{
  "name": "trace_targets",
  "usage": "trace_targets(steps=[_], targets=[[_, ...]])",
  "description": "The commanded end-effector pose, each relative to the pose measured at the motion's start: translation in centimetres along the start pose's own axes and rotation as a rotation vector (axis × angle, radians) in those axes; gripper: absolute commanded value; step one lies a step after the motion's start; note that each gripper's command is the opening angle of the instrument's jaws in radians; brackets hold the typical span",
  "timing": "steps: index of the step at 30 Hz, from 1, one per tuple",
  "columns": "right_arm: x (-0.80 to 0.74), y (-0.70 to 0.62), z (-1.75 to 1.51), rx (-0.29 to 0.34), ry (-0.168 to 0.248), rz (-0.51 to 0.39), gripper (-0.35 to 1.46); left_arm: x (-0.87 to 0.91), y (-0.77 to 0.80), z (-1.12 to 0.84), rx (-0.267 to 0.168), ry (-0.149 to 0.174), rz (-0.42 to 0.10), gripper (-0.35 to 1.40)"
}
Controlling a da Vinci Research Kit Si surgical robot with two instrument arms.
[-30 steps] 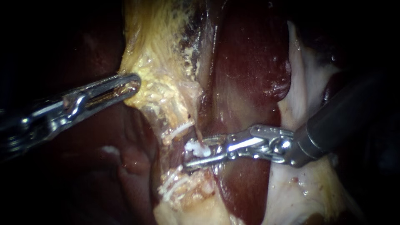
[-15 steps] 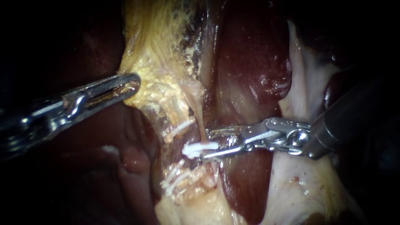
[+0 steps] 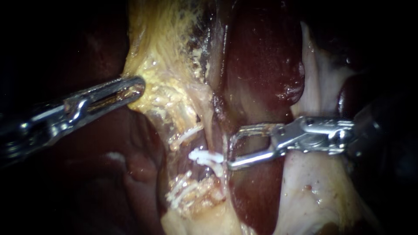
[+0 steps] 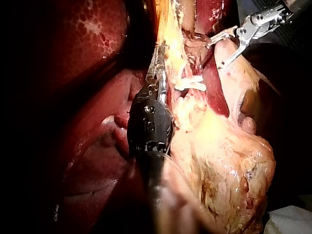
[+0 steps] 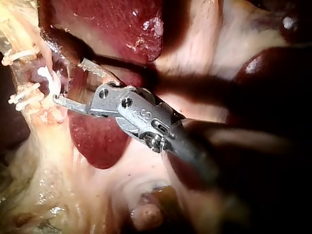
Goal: Going back second clip right tube
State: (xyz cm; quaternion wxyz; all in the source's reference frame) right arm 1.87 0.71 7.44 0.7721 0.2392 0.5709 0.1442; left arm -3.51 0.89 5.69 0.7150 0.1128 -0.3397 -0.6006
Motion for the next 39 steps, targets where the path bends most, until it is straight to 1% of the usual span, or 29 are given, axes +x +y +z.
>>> trace_targets(steps=[1,6,9,12,18,21,22,26,29,35,39], targets=[[0.04,0.01,-0.07,-0.001,-0.001,-0.015,0.6,0.0,0.0,0.0,0.0,0.0,0.0,-0.35],[0.24,0.01,-0.37,-0.014,0.003,-0.069,0.6,0.0,-0.01,0.01,0.0,0.0,0.0,-0.35],[0.35,-0.01,-0.44,-0.025,0.012,-0.088,0.6,0.0,0.0,0.01,0.0,0.0,0.0,-0.35],[0.4,-0.06,-0.45,-0.021,0.016,-0.093,0.6,0.0,0.01,0.03,0.0,0.0,0.0,-0.35],[0.39,-0.12,-0.39,0.004,0.019,-0.103,0.6,0.06,0.04,0.11,-0.002,-0.004,0.003,-0.35],[0.34,-0.15,-0.32,0.015,0.02,-0.107,0.6,0.13,0.07,0.22,-0.005,-0.009,0.006,-0.35],[0.33,-0.16,-0.3,0.018,0.021,-0.109,0.6,0.15,0.08,0.26,-0.011,-0.007,0.007,-0.35],[0.29,-0.19,-0.18,0.029,0.022,-0.119,0.6,0.26,0.11,0.45,-0.007,0.008,0.013,-0.35],[0.29,-0.2,-0.13,0.028,0.022,-0.126,0.6,0.31,0.09,0.59,-0.003,0.019,0.015,-0.35],[0.31,-0.2,-0.13,0.028,0.022,-0.137,0.6,0.36,0.02,0.84,0.006,0.032,0.015,-0.35],[0.32,-0.2,-0.13,0.028,0.022,-0.137,0.6,0.36,-0.03,0.93,0.006,0.037,0.014,-0.35]])
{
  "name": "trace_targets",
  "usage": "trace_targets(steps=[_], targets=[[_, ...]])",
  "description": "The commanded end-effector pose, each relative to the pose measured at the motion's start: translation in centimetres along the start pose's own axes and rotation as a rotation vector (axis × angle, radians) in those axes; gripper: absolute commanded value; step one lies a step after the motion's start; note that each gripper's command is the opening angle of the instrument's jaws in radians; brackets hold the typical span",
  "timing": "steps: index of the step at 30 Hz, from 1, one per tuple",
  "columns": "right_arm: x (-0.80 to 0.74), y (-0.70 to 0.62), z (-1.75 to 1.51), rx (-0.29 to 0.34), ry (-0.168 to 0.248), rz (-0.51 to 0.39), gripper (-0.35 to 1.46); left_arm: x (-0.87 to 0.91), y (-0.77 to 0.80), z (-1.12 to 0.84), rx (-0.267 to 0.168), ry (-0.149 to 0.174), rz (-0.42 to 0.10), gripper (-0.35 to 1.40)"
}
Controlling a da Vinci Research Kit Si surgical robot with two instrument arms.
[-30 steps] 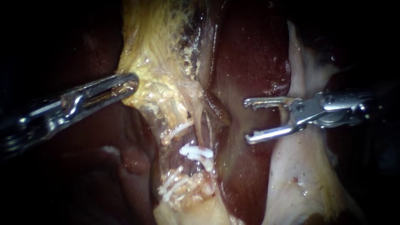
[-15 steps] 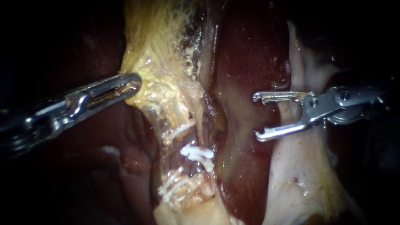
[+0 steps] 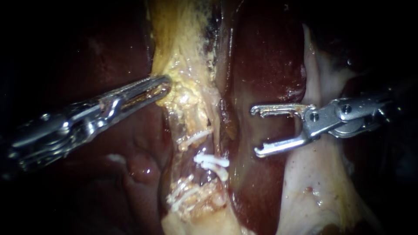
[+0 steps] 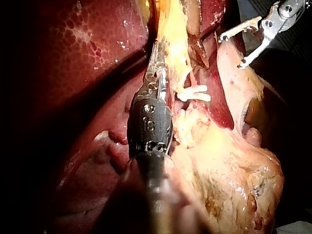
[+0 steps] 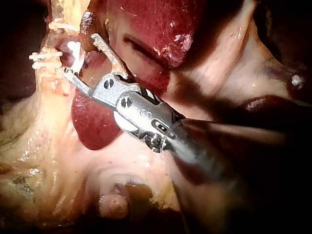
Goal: Going back second clip right tube
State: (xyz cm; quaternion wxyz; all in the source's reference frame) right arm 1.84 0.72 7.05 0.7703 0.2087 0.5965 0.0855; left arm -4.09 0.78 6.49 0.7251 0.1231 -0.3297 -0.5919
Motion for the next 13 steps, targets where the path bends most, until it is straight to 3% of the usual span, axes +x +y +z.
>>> trace_targets(steps=[1,13], targets=[[0.01,0.0,-0.01,0.0,0.0,0.001,0.6,0.0,-0.01,0.01,0.002,0.003,-0.001,-0.35],[0.02,-0.01,-0.02,0.001,0.0,-0.005,0.6,-0.01,-0.08,0.09,0.004,0.003,-0.003,-0.35]])
